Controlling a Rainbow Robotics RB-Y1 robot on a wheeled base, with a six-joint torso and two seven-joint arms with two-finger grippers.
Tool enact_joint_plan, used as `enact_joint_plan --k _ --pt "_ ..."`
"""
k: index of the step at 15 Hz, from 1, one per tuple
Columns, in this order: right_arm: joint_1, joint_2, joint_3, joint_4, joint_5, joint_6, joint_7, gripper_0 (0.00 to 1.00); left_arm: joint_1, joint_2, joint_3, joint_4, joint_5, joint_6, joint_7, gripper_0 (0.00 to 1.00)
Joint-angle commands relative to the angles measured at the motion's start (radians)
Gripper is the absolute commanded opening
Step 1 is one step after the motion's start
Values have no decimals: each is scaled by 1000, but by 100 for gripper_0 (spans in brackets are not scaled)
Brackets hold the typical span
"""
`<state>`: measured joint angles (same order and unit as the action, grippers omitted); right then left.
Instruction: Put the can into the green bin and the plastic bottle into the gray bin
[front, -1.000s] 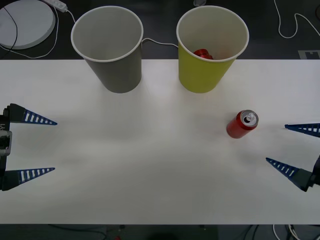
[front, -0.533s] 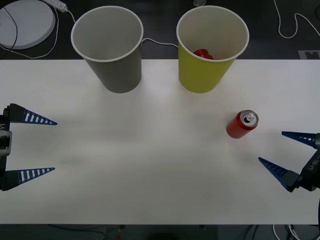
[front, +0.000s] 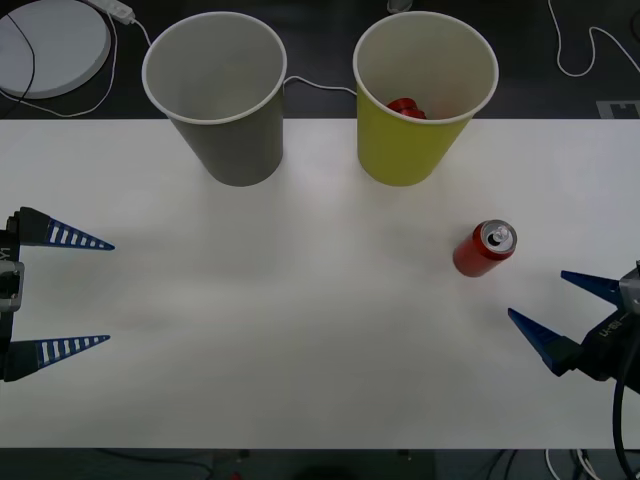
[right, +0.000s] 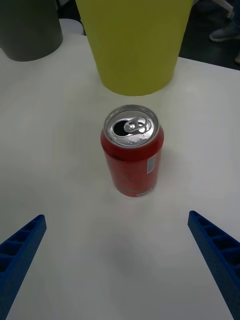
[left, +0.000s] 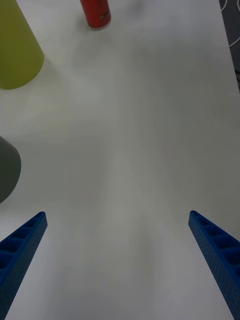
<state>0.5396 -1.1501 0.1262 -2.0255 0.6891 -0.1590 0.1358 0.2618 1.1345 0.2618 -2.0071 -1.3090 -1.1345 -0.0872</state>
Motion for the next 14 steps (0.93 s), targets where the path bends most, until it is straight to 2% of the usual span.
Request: enact_joint_plan --k 1,5,7,8,11,12,13,14 --pt "-29 18 44 -4 -19 59 -2 100 0 0 0 0 0 0 0 100" --pt "-49 27 104 -32 -11 182 -18 100 0 0 0 0 0 0 0 100" --pt "-53 29 141 -52 23 256 -45 100 0 0 0 0 0 0 0 100" --pt "-64 30 171 -58 72 302 -101 100 0 0 0 0 0 0 0 100" --pt "-127 40 319 -61 337 512 -337 100 0 0 0 0 0 0 0 100" --pt "-175 38 418 -59 425 641 -415 100 0 0 0 0 0 0 0 100" --pt "-233 35 521 -52 478 743 -482 100 0 0 0 0 0 0 0 100" --pt "-273 35 583 -35 517 794 -530 100 0 0 0 0 0 0 0 100"
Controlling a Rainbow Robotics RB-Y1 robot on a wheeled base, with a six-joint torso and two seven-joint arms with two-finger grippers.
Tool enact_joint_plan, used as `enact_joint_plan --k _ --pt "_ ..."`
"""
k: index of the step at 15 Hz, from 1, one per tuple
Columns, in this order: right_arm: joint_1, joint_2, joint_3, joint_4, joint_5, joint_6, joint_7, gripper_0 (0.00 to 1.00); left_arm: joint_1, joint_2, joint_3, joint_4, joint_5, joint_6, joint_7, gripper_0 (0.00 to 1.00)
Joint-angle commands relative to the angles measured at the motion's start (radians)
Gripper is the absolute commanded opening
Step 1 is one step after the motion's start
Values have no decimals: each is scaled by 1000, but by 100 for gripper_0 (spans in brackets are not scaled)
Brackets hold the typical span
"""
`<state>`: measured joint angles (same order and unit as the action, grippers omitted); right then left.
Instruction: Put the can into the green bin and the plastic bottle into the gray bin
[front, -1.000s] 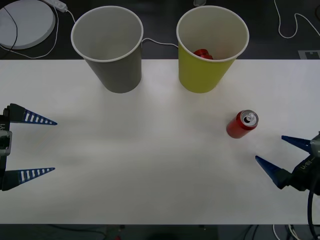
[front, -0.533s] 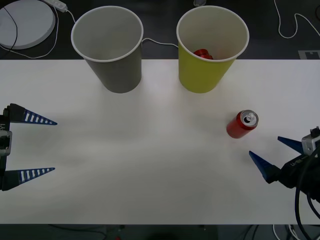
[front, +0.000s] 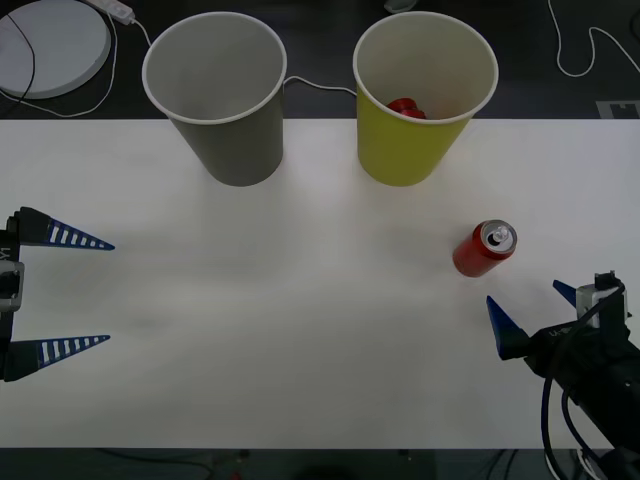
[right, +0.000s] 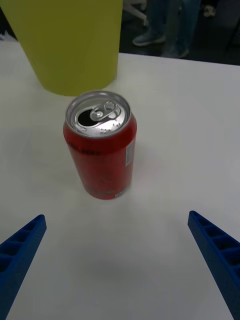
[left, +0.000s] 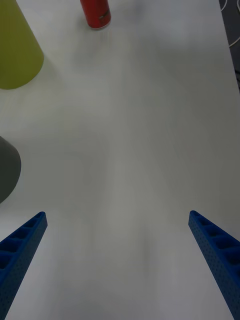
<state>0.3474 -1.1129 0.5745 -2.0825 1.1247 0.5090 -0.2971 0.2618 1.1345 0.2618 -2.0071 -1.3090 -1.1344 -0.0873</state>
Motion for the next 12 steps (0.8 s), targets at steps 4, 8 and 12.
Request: enact_joint_plan --k 4,8,12 --pt "-202 15 291 157 242 230 -315 100 0 0 0 0 0 0 0 100" --pt "-318 33 441 246 302 336 -442 100 0 0 0 0 0 0 0 100" --pt "-398 62 508 329 337 376 -511 100 0 0 0 0 0 0 0 100"
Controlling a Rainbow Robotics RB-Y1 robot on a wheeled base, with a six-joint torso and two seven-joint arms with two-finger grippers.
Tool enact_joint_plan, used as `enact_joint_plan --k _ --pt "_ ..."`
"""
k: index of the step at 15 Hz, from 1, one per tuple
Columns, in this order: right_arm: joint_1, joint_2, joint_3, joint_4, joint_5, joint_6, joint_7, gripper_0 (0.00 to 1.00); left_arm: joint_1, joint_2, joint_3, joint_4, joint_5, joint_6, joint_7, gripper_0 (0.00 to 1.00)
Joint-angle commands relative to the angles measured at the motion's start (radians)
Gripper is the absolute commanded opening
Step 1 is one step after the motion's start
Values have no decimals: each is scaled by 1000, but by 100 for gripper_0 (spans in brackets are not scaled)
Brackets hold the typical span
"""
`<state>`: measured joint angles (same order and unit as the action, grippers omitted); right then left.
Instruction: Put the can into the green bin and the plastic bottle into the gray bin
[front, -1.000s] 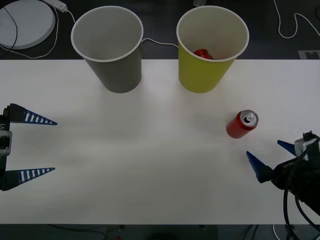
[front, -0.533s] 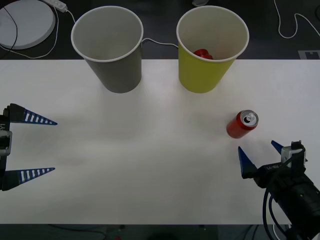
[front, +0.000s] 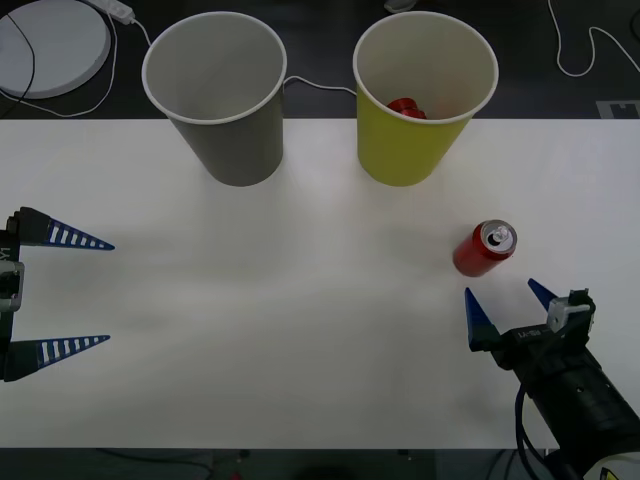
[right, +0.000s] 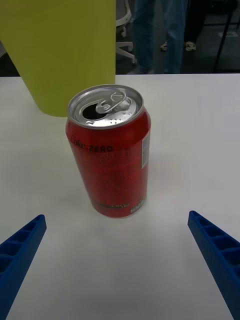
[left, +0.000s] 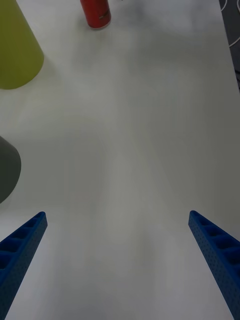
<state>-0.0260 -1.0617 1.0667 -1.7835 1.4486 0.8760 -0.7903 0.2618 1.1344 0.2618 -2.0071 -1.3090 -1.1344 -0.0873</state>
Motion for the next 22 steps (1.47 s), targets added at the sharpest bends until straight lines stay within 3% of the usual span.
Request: enact_joint_plan --k 1,22 --pt "-37 17 21 42 15 9 -20 100 0 0 0 0 0 0 0 100" --pt "-247 195 49 314 4 35 -66 100 0 0 0 0 0 0 0 100"
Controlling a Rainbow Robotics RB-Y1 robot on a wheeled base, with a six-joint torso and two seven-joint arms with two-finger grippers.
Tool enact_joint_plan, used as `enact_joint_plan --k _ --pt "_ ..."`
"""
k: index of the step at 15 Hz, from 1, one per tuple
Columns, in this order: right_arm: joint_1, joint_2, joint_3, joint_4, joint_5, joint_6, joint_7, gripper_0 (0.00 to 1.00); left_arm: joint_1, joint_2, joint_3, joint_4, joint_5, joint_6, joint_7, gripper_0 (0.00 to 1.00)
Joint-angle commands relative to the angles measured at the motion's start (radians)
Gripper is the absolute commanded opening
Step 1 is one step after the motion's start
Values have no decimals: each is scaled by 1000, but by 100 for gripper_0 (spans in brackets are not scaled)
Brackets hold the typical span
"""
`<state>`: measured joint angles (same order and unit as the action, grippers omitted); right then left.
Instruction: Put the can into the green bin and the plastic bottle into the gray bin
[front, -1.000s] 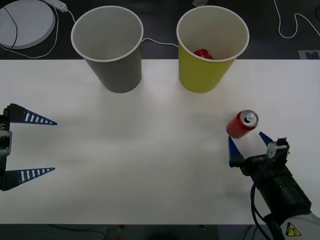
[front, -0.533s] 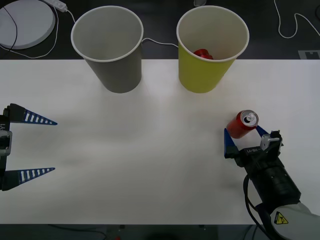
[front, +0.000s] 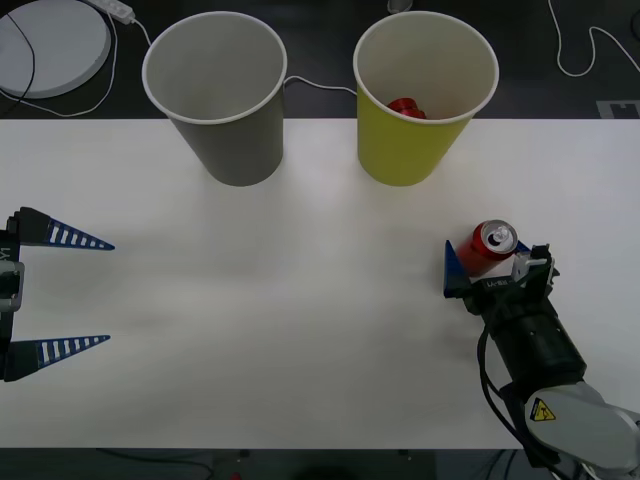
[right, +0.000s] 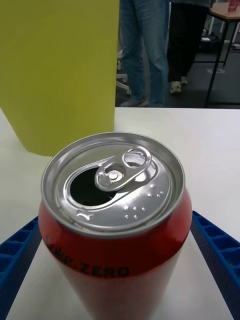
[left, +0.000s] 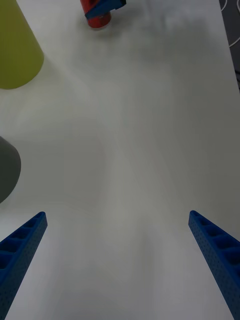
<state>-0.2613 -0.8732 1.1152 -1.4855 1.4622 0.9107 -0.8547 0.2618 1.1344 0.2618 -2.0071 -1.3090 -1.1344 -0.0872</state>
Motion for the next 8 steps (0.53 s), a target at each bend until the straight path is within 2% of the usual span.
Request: enact_joint_plan --k 1,4,5,7,8 --pt "-16 8 0 19 -10 -1 -1 100 0 0 0 0 0 0 0 100" --pt "-22 8 0 22 -10 -3 -1 100 0 0 0 0 0 0 0 100" --pt "-24 8 0 22 -10 -4 2 93 0 0 0 0 0 0 0 100" --pt "-26 8 0 21 -11 -4 0 28 0 0 0 0 0 0 0 100" --pt "-26 8 0 22 -11 -3 -1 2 0 0 0 0 0 0 0 100"
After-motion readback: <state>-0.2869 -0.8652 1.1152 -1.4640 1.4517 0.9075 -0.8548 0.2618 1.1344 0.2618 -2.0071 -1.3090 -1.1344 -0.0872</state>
